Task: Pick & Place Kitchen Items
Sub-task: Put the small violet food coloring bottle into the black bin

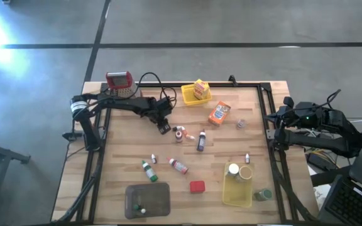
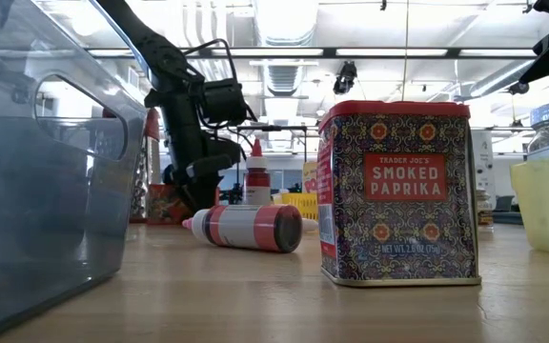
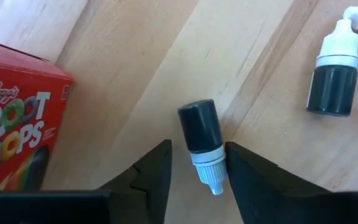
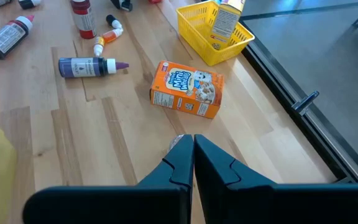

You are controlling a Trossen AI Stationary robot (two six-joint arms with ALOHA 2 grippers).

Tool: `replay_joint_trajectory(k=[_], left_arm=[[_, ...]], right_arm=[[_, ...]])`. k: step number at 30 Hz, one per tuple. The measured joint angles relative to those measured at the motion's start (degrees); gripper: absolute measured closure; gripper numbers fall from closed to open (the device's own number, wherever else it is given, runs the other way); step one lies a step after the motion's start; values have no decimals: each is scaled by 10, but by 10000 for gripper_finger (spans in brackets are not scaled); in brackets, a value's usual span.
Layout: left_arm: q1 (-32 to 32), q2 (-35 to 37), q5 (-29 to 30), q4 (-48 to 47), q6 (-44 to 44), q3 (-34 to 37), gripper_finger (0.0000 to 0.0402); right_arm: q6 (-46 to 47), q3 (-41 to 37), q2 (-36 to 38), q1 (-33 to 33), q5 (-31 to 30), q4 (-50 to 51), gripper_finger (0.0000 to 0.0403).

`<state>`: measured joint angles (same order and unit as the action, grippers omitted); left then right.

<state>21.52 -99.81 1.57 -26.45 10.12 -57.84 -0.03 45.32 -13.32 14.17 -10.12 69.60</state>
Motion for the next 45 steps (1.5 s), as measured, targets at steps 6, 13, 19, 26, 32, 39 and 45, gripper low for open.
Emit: replay_joint_trajectory(k=[6,13,19,26,32,39,45], left_arm=[[-1,2,-6,3,-44,-1,301],[-13,24,-10,-50,-99,-31,325],[-38,57,-10,-140,-109,-78,318],[-75,89,-21,-263,-130,-148,318],[-103,91,-21,-338,-90,-225,318],[-129,91,-22,-335,-68,-300,317],[-157,91,-22,-300,-44,-331,317]], right_arm=[[0,0,0,0,0,0,394],[0,0,0,0,0,0,394],[0,0,0,0,0,0,394],[0,0,0,0,0,0,394],[0,0,0,0,0,0,394],[0,0,0,0,0,0,394],[0,-2,0,0,0,-17,394]])
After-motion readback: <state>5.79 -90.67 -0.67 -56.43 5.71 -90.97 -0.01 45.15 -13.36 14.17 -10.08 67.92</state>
